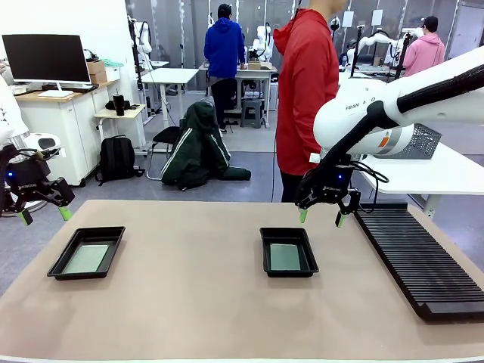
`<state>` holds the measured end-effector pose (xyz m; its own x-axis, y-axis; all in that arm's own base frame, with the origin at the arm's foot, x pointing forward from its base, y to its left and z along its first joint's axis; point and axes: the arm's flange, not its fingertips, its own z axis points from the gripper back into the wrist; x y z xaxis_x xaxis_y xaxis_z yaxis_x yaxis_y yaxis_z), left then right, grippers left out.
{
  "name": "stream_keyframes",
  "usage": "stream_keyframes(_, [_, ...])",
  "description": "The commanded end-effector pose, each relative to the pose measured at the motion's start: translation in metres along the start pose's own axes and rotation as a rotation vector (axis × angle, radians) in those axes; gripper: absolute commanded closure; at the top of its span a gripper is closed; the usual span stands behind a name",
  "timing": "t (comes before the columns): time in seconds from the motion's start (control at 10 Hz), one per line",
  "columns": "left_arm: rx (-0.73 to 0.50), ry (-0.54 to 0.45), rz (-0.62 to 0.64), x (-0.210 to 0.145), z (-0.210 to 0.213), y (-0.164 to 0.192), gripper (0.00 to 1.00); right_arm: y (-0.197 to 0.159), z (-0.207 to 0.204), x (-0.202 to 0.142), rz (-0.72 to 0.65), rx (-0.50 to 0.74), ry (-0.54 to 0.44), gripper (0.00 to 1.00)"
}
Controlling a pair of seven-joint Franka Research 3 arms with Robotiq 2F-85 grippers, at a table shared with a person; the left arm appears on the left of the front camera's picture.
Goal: Inspect and transfer BCBs to ESD trays.
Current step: Pick up the ESD tray and place it on the left side of the table.
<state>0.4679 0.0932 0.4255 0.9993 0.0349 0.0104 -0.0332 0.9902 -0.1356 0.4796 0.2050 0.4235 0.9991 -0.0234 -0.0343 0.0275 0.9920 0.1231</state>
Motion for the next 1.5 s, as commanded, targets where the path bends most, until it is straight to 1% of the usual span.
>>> stream_keyframes(0.0, [0.000, 0.000, 0.000, 0.000, 0.000, 0.000, 0.00, 0.000, 0.000, 0.000, 0.000, 0.000, 0.000, 0.00])
stream_keyframes(0.2, [0.011, -0.027, -0.010, -0.014, 0.017, -0.053, 0.00, -0.039, 0.017, -0.013, -0.038, 0.107, -0.021, 0.00])
stream_keyframes(0.3, [0.026, -0.050, -0.012, -0.021, 0.027, -0.085, 0.00, -0.062, 0.025, -0.022, -0.048, 0.172, -0.031, 0.00])
stream_keyframes(0.4, [0.049, -0.079, -0.016, -0.028, 0.037, -0.124, 0.00, -0.088, 0.033, -0.030, -0.069, 0.242, -0.056, 0.00])
stream_keyframes(0.5, [0.052, -0.089, -0.019, -0.031, 0.043, -0.165, 0.00, -0.108, 0.037, -0.034, -0.075, 0.294, -0.062, 0.00])
stream_keyframes(0.7, [0.078, -0.135, -0.042, -0.031, 0.043, -0.250, 0.00, -0.150, 0.040, -0.036, -0.099, 0.376, -0.070, 0.00])
stream_keyframes(0.9, [0.133, -0.124, -0.077, -0.024, 0.026, -0.339, 0.00, -0.190, 0.041, -0.033, -0.094, 0.450, -0.077, 0.00])
stream_keyframes(1.0, [0.132, -0.112, -0.065, -0.018, 0.013, -0.373, 0.00, -0.206, 0.041, -0.031, -0.088, 0.479, -0.070, 0.00])
stream_keyframes(1.1, [0.122, -0.094, -0.022, -0.010, -0.002, -0.401, 0.00, -0.220, 0.042, -0.029, -0.085, 0.498, -0.081, 0.00])
stream_keyframes(1.3, [0.114, -0.090, -0.019, 0.003, -0.038, -0.447, 0.00, -0.245, 0.040, -0.023, -0.057, 0.540, -0.079, 0.00])
stream_keyframes(1.4, [0.114, -0.090, -0.023, 0.008, -0.053, -0.465, 0.00, -0.253, 0.040, -0.021, -0.020, 0.567, -0.065, 0.00])
